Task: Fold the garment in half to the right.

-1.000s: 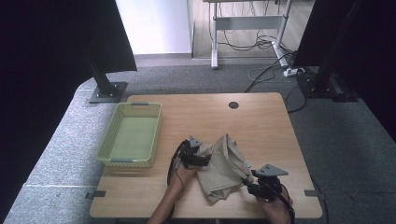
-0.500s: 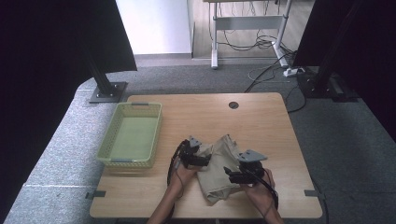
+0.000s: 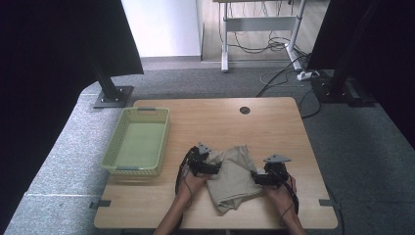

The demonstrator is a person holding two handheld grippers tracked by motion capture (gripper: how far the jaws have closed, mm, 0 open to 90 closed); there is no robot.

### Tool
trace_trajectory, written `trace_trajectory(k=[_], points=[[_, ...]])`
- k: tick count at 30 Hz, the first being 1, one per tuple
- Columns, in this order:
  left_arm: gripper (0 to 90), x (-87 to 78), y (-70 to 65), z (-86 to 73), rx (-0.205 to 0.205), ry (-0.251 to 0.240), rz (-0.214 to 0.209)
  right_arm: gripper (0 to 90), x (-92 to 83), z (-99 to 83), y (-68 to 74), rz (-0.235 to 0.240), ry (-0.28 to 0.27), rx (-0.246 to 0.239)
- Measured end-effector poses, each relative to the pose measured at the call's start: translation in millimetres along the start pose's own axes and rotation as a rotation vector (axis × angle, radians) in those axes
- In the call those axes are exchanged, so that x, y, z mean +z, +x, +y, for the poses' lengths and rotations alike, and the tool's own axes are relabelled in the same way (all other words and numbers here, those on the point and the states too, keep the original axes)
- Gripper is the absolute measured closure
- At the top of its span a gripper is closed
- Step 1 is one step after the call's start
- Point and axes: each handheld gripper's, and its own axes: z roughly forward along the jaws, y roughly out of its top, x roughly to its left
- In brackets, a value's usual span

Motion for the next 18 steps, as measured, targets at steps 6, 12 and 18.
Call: trace_trajectory(k=[6,12,18], points=[[10.5,-5.1,5.4,-2.8,-0.026,-0.03,-0.045,15.5,-0.1,-0.7,-0.8,0.009,-0.005,-0.003],[10.6,-15.2,3.7,-3.0,-0.009,-0.05,-0.048,14.9,-5.7,2.8,0.0,0.025,-0.019,-0.027],[10.6,-43.8,2.2,-3.7,0.013,-0.094,-0.068,14.6,-22.1,5.1,-1.3,0.038,-0.067,-0.04]])
